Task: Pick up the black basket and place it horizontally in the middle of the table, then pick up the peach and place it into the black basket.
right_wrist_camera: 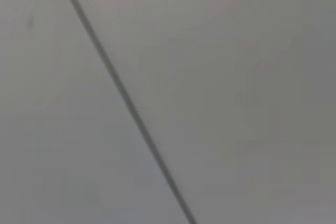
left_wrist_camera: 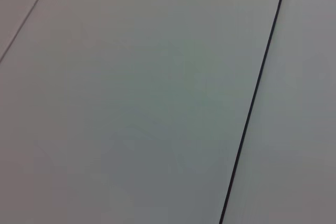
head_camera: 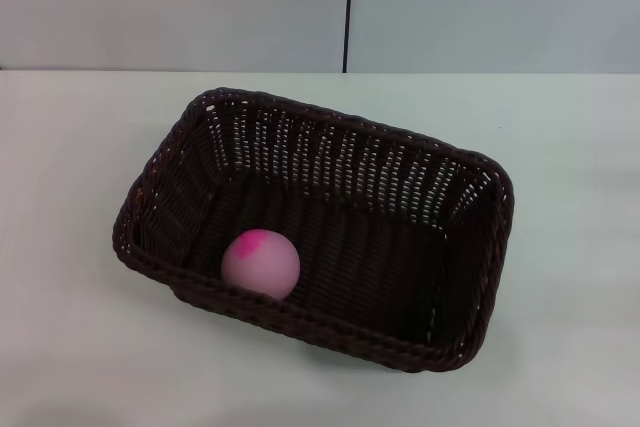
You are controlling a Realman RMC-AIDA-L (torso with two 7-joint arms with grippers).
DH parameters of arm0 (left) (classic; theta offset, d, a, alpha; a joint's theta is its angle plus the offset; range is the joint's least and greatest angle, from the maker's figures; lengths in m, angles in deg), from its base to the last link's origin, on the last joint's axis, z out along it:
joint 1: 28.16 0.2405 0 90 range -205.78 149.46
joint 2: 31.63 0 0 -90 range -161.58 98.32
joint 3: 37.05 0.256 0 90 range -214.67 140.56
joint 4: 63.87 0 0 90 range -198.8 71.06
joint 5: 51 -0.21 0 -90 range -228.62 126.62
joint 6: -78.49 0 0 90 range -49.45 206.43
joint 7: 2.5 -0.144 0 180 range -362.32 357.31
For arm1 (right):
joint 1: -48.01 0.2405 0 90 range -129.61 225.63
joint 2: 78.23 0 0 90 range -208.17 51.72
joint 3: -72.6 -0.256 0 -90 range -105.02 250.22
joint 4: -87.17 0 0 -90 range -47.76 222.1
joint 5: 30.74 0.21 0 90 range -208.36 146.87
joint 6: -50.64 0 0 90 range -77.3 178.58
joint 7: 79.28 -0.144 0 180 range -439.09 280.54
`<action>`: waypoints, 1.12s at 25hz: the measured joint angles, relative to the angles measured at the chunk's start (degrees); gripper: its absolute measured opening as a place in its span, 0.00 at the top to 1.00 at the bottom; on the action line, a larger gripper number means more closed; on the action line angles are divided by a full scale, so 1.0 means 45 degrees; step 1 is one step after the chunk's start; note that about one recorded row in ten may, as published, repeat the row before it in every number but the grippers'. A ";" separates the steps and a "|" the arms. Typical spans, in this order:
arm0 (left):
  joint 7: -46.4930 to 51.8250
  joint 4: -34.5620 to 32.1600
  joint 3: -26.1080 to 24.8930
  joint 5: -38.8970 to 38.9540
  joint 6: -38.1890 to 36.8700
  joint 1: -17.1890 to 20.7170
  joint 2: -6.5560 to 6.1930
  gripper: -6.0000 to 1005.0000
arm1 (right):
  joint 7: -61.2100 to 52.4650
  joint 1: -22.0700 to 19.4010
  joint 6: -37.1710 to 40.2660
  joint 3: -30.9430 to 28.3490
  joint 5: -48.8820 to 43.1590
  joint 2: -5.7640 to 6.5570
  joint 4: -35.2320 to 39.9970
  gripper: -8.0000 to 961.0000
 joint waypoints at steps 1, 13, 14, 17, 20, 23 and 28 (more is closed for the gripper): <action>-0.0001 0.0001 -0.0031 -0.0001 0.0026 -0.0024 -0.0001 0.37 | 0.0001 -0.0060 -0.0001 -0.0209 0.0000 0.0000 -0.0001 0.50; 0.0026 0.0028 -0.0233 -0.0020 0.0383 -0.0370 0.0000 0.37 | 0.0013 -0.0077 -0.0008 -0.0708 0.0000 0.0000 -0.0079 0.50; 0.0026 0.0028 -0.0233 -0.0020 0.0383 -0.0370 0.0000 0.37 | 0.0013 -0.0077 -0.0008 -0.0708 0.0000 0.0000 -0.0079 0.50; 0.0097 0.0028 -0.0236 -0.0020 0.0388 -0.0378 -0.0011 0.37 | 0.0014 0.0004 -0.0008 -0.0712 0.0000 0.0000 -0.0080 0.50; 0.0106 0.0027 -0.0237 -0.0019 0.0388 -0.0378 -0.0020 0.37 | 0.0014 0.0051 -0.0008 -0.0716 0.0000 0.0000 -0.0090 0.50; 0.0124 0.0026 -0.0238 -0.0018 0.0388 -0.0398 -0.0025 0.37 | 0.0014 0.0070 -0.0008 -0.0722 -0.0001 0.0000 -0.0098 0.50; 0.0169 0.0026 -0.0237 -0.0016 0.0388 -0.0437 -0.0026 0.37 | 0.0015 0.0072 -0.0008 -0.0730 -0.0004 -0.0002 -0.0098 0.50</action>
